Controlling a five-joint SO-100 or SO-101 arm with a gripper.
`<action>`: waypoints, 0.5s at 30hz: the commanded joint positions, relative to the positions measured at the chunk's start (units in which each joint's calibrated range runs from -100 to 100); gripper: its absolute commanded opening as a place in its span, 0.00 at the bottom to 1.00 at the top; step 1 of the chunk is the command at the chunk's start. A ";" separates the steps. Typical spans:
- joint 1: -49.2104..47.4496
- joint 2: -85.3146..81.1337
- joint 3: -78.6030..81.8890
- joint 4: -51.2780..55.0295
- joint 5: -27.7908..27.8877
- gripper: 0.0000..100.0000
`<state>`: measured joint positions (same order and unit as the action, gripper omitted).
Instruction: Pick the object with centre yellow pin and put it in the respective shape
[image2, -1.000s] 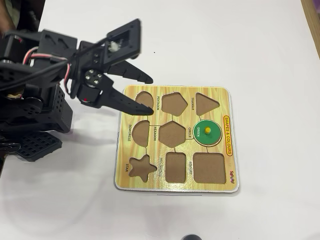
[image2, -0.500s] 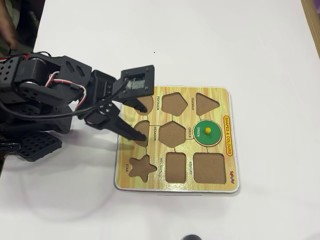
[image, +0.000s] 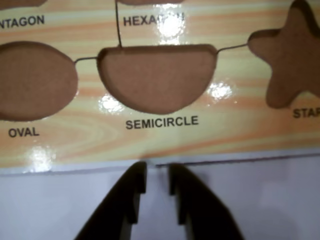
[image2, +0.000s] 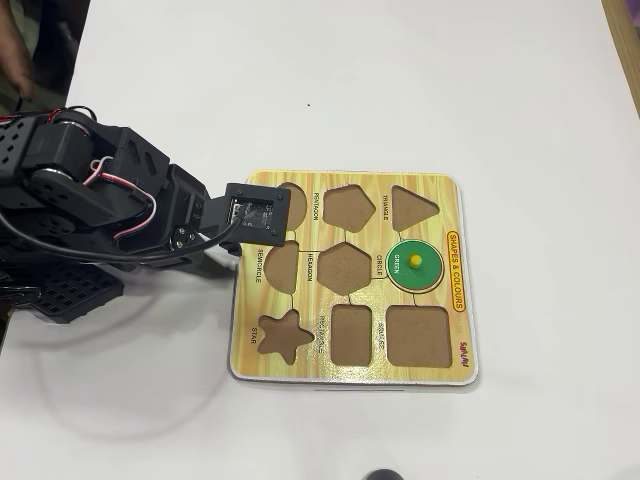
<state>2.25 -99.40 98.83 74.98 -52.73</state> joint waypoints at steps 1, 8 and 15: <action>-0.10 0.74 0.18 0.91 0.43 0.01; -0.29 0.90 0.18 0.73 0.48 0.01; -0.29 0.90 0.18 0.73 0.48 0.01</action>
<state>1.78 -99.40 98.74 75.15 -52.42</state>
